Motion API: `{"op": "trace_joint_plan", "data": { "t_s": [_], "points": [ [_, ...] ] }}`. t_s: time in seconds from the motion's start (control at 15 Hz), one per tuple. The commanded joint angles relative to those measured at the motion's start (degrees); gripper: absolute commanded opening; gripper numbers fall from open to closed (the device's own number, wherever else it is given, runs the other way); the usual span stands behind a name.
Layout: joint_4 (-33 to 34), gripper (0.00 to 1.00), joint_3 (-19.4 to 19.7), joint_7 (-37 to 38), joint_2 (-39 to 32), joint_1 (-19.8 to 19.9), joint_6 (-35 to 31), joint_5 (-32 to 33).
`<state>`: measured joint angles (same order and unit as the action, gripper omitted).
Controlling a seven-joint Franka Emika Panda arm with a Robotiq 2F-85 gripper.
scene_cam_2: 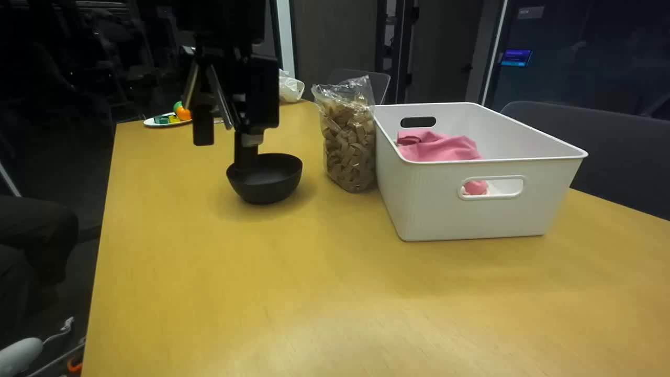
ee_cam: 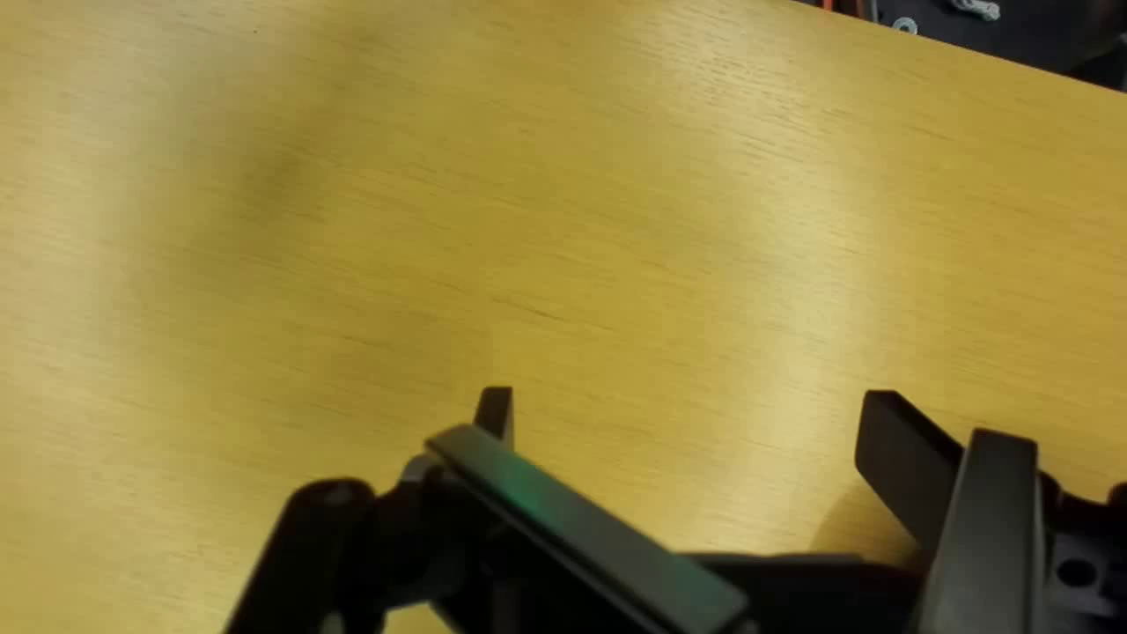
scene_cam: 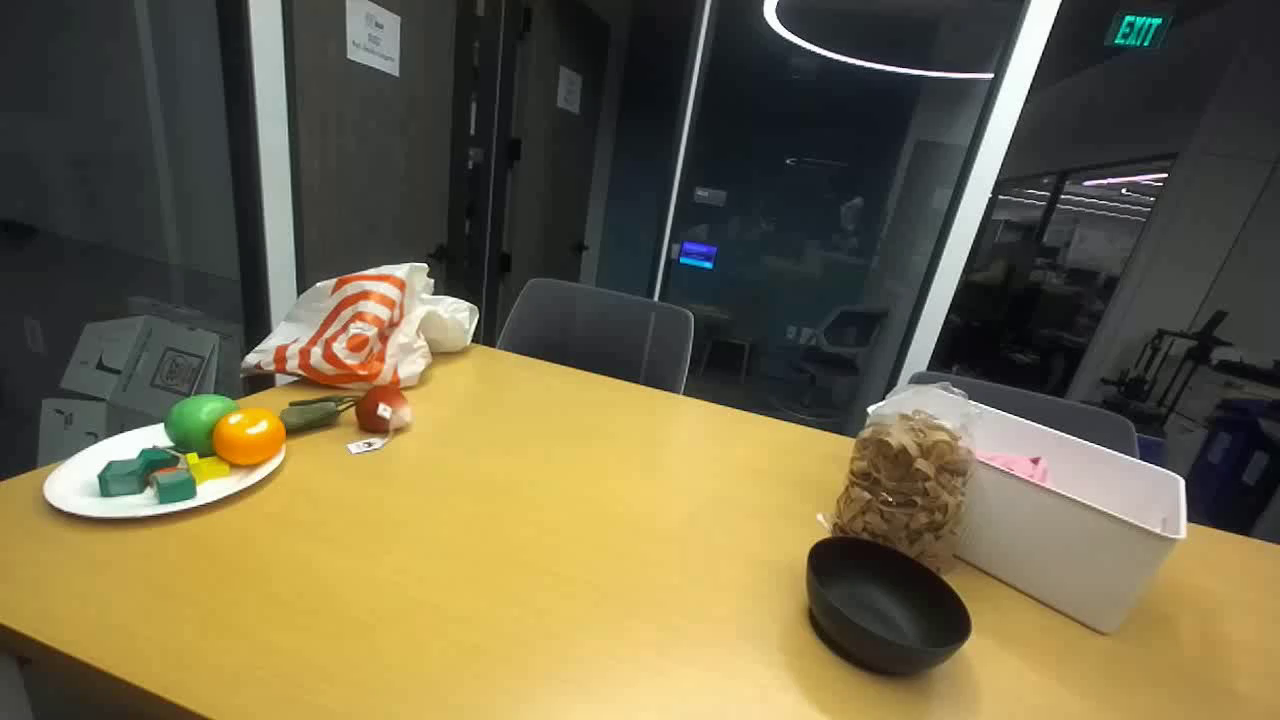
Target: Remove the towels from the basket
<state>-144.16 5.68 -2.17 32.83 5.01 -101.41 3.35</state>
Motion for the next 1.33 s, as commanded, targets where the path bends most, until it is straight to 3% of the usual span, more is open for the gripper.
{"op": "trace_joint_plan", "data": {
  "t_s": [0.0,0.4,0.67,0.93,1.27],
  "points": [
    [0.2,1.0,-0.1,-0.1,0.0,0.2,0.0,-0.1],
    [0.6,1.0,-0.2,-0.5,-0.4,-0.1,-0.4,-0.1],
    [3.4,1.0,-0.9,-2.6,-7.5,-1.6,-10.0,1.0],
    [12.2,1.0,-1.2,-4.7,-20.1,-1.8,-19.2,3.4],
    [29.3,1.0,-0.7,-5.7,-32.7,-1.1,-21.5,4.8]
  ]
}}
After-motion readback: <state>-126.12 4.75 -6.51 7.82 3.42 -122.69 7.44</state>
